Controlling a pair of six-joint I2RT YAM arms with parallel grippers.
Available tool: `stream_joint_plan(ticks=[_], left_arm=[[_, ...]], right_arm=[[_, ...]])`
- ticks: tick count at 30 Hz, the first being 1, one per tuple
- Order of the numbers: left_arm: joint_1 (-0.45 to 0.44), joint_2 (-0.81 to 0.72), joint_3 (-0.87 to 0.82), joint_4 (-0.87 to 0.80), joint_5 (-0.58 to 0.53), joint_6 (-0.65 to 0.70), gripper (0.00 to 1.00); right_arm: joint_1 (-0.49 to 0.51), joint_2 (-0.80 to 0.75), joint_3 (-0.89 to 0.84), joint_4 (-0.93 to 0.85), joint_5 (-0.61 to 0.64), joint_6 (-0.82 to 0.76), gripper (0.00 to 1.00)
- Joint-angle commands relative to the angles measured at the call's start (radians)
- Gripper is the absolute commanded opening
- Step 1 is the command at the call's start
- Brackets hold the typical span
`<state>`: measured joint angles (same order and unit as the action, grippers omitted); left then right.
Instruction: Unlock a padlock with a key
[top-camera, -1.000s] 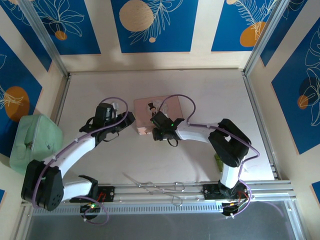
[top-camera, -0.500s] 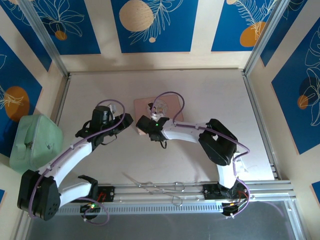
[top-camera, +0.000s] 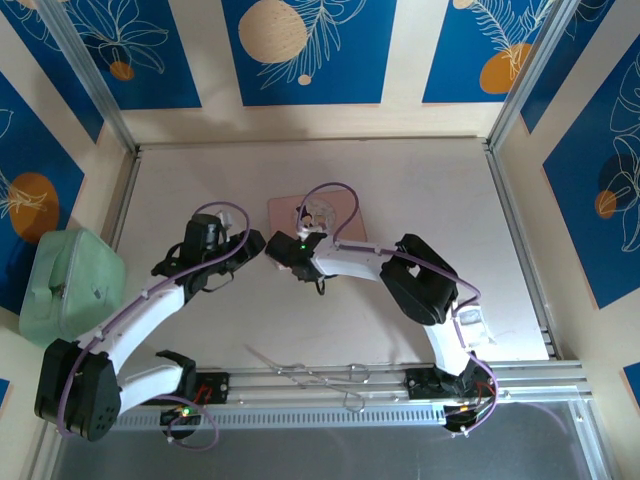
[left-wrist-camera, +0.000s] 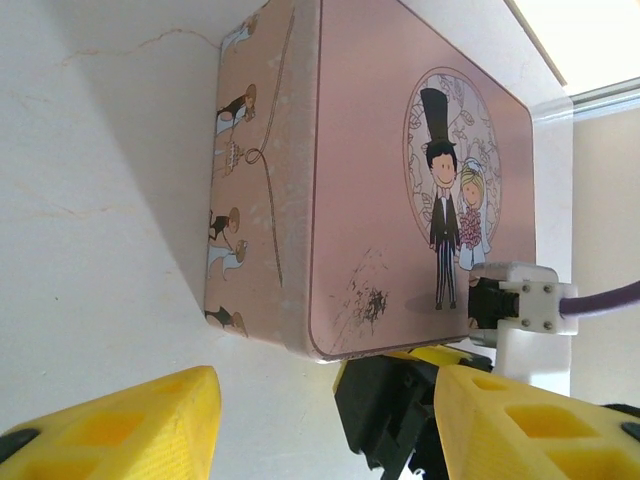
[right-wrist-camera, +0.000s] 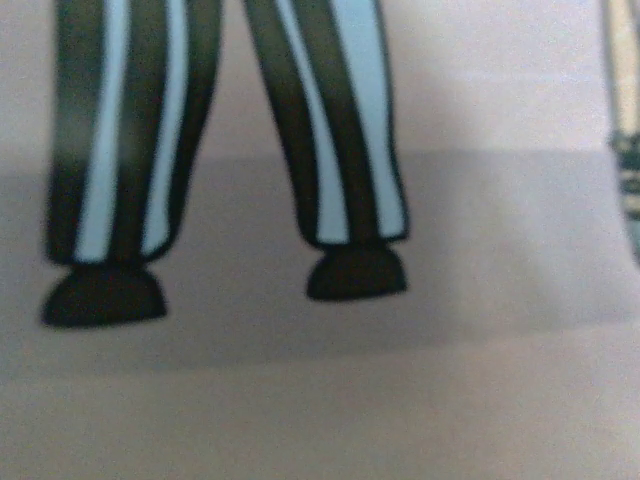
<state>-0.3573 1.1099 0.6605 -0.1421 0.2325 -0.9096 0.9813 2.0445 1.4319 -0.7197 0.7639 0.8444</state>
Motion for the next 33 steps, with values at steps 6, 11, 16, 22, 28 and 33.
stream_joint_plan(ticks=[6,11,16,22,28,33], left_arm=[[0.011,-0.009,-0.024,0.011,0.013,-0.014,0.58],[0.012,-0.009,-0.023,0.013,0.014,-0.014,0.58],[0.012,-0.009,-0.021,0.015,0.013,-0.018,0.57],[0.013,-0.012,-0.02,0.008,0.008,-0.016,0.57],[0.013,-0.015,-0.026,0.006,0.007,-0.013,0.57],[0.015,-0.013,-0.024,0.007,0.007,-0.009,0.57]], right_arm=[[-0.008,0.05,0.054,-0.066,0.044,0.016,0.33],[-0.006,0.059,0.072,-0.107,0.075,0.036,0.45],[0.001,0.084,0.112,-0.183,0.105,0.09,0.44],[0.006,0.115,0.159,-0.247,0.1,0.125,0.36],[0.017,0.099,0.14,-0.216,0.08,0.114,0.25],[0.014,0.038,0.054,-0.085,0.031,0.032,0.17]])
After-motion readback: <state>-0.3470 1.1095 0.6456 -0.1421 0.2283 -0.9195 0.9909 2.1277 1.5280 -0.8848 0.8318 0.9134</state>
